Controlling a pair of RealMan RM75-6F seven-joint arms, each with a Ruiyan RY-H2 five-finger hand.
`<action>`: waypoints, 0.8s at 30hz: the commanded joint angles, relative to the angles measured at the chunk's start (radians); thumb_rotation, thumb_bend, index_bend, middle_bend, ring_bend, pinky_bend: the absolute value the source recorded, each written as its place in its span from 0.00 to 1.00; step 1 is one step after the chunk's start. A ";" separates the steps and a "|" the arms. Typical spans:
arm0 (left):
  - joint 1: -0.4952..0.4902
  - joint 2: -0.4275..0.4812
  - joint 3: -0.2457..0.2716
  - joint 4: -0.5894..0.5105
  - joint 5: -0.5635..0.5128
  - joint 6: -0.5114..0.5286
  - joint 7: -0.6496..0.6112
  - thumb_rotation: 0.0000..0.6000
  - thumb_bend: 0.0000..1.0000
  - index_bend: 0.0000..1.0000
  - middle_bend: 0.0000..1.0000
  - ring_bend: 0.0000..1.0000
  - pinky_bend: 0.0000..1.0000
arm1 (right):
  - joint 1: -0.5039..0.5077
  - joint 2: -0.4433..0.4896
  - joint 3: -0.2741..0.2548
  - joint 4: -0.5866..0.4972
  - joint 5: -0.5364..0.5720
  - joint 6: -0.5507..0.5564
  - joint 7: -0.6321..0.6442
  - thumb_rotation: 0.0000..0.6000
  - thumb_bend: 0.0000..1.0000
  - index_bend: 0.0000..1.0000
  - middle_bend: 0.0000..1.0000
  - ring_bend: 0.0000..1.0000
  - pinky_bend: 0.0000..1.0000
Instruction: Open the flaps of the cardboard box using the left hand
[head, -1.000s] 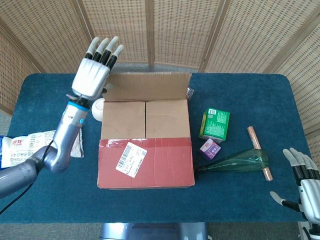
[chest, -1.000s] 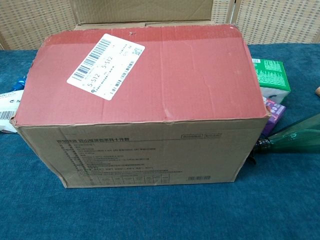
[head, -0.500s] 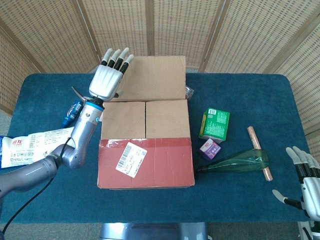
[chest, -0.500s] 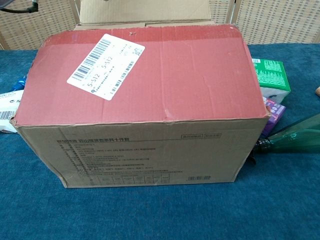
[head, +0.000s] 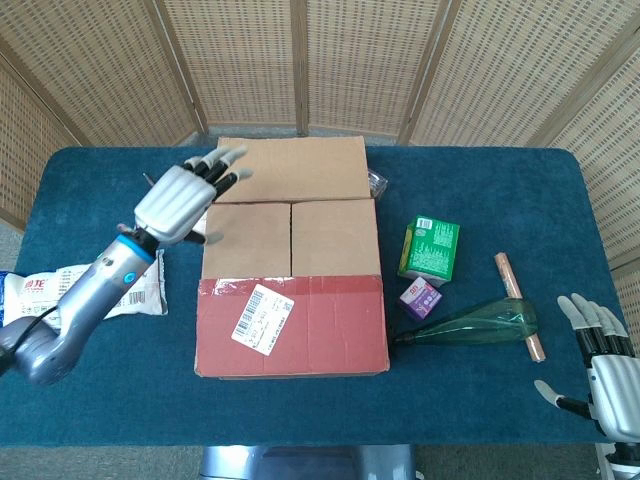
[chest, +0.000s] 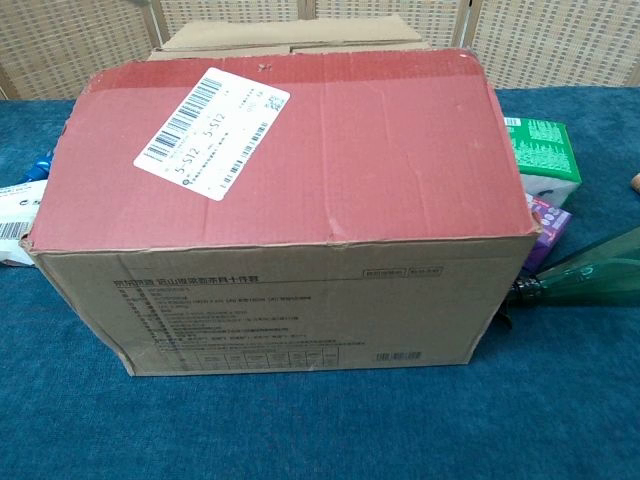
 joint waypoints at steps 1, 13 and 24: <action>0.066 0.111 0.054 -0.132 0.083 -0.061 -0.203 1.00 0.00 0.17 0.10 0.10 0.29 | -0.001 -0.003 -0.002 -0.002 -0.006 0.003 -0.007 1.00 0.00 0.00 0.00 0.00 0.00; 0.072 0.154 0.097 -0.185 0.195 -0.123 -0.574 1.00 0.00 0.13 0.09 0.12 0.23 | -0.007 -0.008 -0.007 -0.002 -0.022 0.012 -0.020 1.00 0.00 0.00 0.00 0.00 0.00; 0.061 0.091 0.126 -0.146 0.224 -0.111 -0.726 1.00 0.00 0.07 0.00 0.09 0.30 | -0.005 -0.007 -0.004 0.003 -0.015 0.009 -0.014 1.00 0.00 0.00 0.00 0.00 0.00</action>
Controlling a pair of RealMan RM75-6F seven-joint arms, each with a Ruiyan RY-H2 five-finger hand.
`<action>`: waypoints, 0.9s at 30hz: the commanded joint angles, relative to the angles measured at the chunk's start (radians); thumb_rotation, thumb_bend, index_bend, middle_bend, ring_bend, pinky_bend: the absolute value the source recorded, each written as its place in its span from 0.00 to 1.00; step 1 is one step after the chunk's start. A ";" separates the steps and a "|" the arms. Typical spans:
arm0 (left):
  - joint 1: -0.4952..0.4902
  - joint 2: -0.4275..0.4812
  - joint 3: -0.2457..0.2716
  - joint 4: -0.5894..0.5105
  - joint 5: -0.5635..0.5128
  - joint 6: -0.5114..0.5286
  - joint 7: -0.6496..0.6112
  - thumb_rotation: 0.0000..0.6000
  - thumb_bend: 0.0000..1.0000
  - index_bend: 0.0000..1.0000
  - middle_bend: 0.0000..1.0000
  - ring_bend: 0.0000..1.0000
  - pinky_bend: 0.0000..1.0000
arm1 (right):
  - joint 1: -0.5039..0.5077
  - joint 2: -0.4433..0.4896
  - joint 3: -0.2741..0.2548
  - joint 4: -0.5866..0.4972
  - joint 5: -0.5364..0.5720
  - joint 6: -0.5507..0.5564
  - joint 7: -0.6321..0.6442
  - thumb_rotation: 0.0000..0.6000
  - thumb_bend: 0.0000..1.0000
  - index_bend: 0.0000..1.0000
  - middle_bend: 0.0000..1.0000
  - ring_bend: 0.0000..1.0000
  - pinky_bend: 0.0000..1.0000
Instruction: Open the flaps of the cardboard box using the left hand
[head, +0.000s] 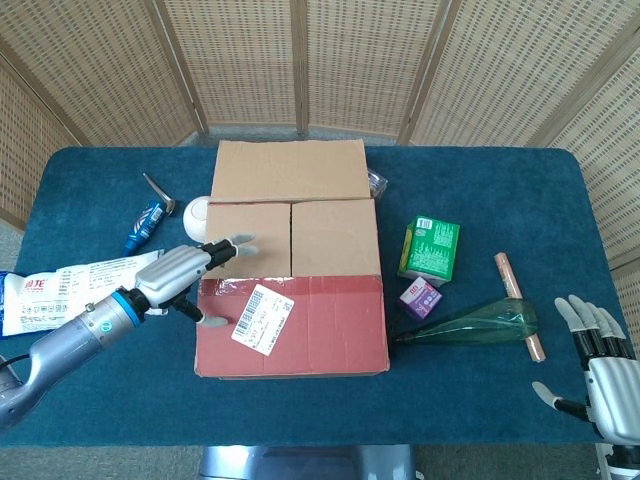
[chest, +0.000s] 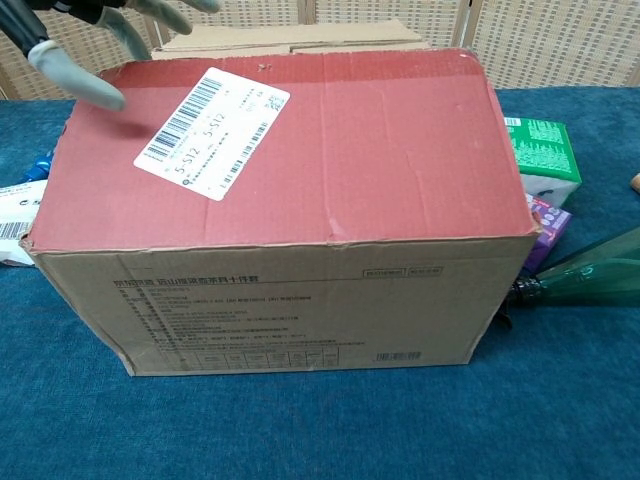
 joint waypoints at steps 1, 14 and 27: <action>-0.001 -0.026 0.008 0.013 0.000 0.015 -0.055 1.00 0.00 0.06 0.00 0.09 0.30 | 0.000 -0.001 0.000 0.000 0.001 -0.001 -0.002 1.00 0.00 0.00 0.00 0.00 0.00; -0.005 -0.009 0.051 -0.012 0.086 0.045 -0.304 1.00 0.00 0.02 0.00 0.07 0.32 | -0.003 -0.005 -0.006 -0.005 -0.013 0.003 -0.017 1.00 0.00 0.00 0.00 0.00 0.00; -0.006 0.111 0.112 -0.044 0.281 0.217 -0.673 1.00 0.00 0.02 0.00 0.08 0.43 | -0.009 0.000 -0.011 -0.009 -0.026 0.011 -0.010 1.00 0.00 0.00 0.00 0.00 0.00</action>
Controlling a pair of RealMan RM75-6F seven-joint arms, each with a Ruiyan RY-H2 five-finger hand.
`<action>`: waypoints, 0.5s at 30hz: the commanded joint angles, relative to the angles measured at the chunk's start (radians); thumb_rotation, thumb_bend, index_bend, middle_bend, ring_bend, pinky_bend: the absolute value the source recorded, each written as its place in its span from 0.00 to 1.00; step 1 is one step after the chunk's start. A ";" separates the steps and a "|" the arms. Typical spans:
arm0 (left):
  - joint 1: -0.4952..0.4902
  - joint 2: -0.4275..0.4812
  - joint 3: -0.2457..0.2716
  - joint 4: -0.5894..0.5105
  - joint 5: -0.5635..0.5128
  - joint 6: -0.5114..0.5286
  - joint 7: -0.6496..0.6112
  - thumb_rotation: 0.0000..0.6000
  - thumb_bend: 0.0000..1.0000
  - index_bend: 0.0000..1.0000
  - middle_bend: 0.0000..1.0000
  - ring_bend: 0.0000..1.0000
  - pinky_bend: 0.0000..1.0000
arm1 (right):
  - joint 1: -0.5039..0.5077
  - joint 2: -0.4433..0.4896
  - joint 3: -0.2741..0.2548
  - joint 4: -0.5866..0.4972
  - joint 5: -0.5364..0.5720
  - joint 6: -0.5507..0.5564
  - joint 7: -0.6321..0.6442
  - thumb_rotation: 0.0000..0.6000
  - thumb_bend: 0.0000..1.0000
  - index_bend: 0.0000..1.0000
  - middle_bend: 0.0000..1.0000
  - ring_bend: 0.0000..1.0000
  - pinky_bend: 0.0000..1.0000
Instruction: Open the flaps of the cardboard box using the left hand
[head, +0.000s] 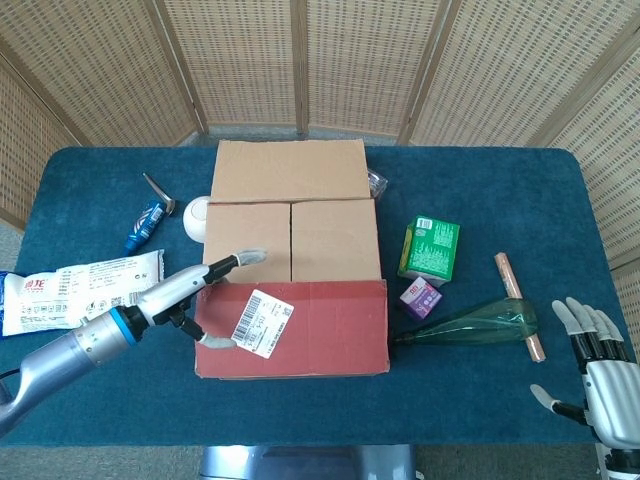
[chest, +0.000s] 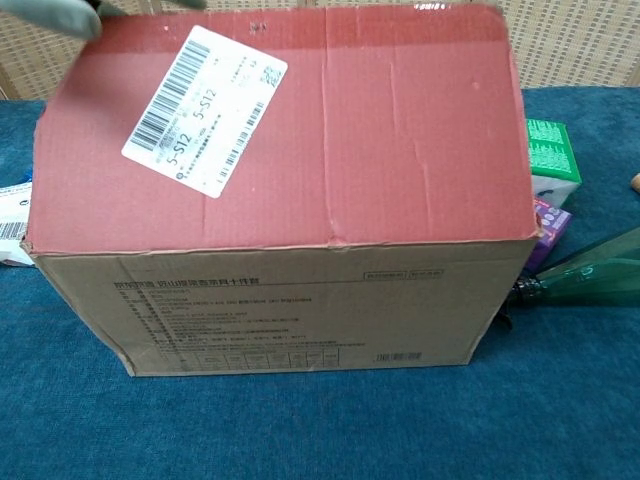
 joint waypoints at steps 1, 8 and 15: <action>-0.002 0.057 0.034 -0.005 0.093 0.096 -0.161 1.00 0.00 0.02 0.00 0.09 0.43 | 0.000 0.000 -0.001 0.000 -0.001 -0.001 -0.001 1.00 0.00 0.00 0.00 0.00 0.00; -0.019 0.084 0.070 -0.002 0.192 0.201 -0.331 1.00 0.00 0.02 0.00 0.09 0.45 | -0.001 0.001 -0.001 0.002 -0.004 0.000 -0.001 1.00 0.00 0.00 0.00 0.00 0.00; -0.043 0.091 0.107 -0.013 0.273 0.279 -0.442 1.00 0.00 0.02 0.00 0.09 0.48 | 0.001 0.002 -0.001 0.002 -0.003 -0.002 0.000 1.00 0.00 0.00 0.00 0.00 0.00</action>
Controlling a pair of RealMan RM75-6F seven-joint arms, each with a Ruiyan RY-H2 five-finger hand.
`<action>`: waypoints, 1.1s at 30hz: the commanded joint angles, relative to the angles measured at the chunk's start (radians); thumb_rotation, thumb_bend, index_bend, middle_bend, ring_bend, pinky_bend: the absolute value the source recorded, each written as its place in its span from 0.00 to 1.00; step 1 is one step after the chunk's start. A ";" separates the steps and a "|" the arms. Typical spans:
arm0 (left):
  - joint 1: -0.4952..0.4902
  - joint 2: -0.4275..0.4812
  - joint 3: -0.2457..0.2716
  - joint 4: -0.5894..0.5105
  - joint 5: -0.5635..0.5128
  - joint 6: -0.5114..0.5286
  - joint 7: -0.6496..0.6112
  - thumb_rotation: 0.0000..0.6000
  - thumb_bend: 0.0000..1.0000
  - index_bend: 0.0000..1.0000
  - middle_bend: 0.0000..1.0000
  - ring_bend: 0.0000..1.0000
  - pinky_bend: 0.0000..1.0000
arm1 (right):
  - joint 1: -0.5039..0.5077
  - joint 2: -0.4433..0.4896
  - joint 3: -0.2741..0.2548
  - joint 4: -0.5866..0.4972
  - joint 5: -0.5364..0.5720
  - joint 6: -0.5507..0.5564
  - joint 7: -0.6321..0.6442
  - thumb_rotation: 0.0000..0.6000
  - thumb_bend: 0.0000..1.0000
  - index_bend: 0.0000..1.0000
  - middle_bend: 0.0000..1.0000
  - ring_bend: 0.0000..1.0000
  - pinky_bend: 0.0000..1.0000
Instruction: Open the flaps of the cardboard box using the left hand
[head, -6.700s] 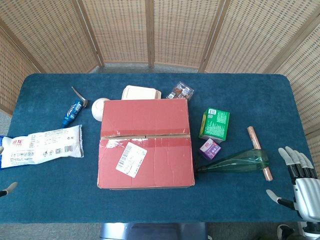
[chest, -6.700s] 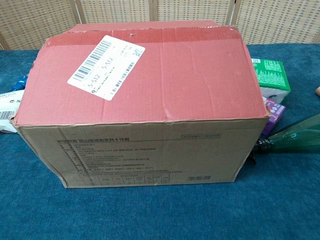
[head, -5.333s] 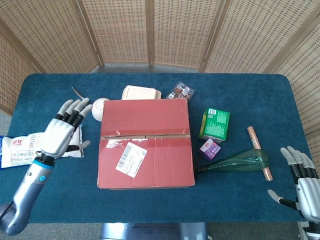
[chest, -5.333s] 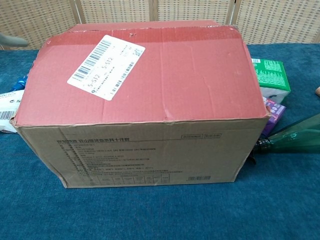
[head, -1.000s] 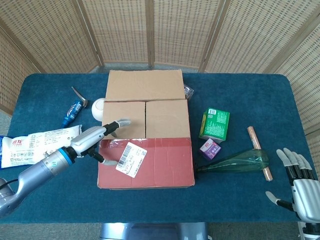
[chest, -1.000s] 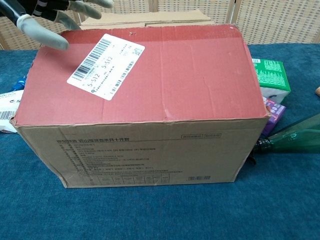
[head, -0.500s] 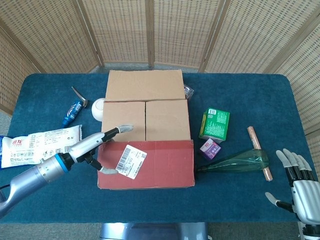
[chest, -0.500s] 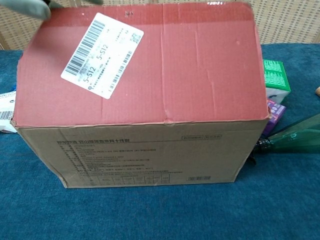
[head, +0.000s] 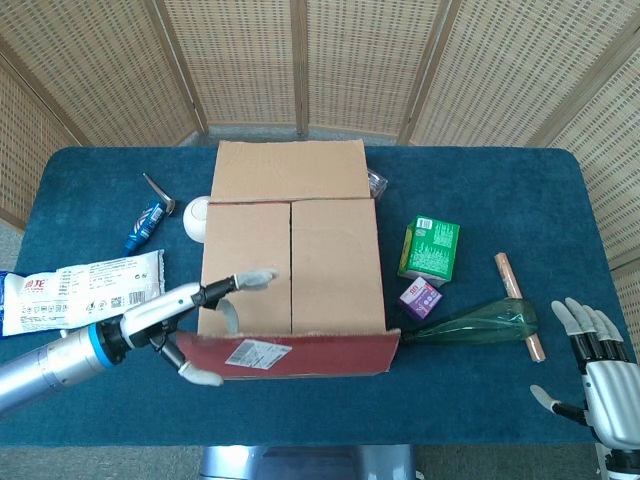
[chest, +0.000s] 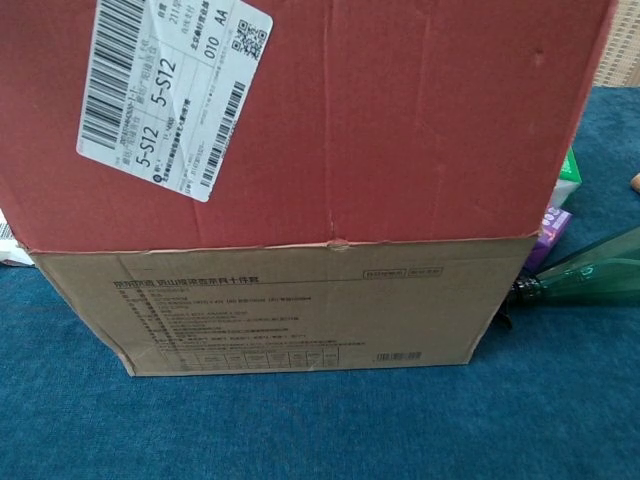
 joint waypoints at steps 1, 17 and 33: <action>-0.016 -0.001 0.027 -0.006 0.039 0.039 -0.062 1.00 0.00 0.02 0.00 0.10 0.49 | 0.000 0.001 -0.001 0.000 -0.001 0.000 0.001 1.00 0.00 0.00 0.00 0.00 0.00; -0.033 -0.077 0.134 0.019 0.132 0.138 -0.055 1.00 0.00 0.01 0.00 0.10 0.54 | 0.002 0.001 0.000 -0.003 0.010 -0.009 -0.002 1.00 0.00 0.00 0.00 0.00 0.00; 0.039 -0.219 0.001 0.050 -0.259 -0.035 0.798 1.00 0.00 0.00 0.00 0.02 0.34 | 0.003 0.005 -0.007 -0.010 0.013 -0.024 -0.018 1.00 0.00 0.00 0.00 0.00 0.00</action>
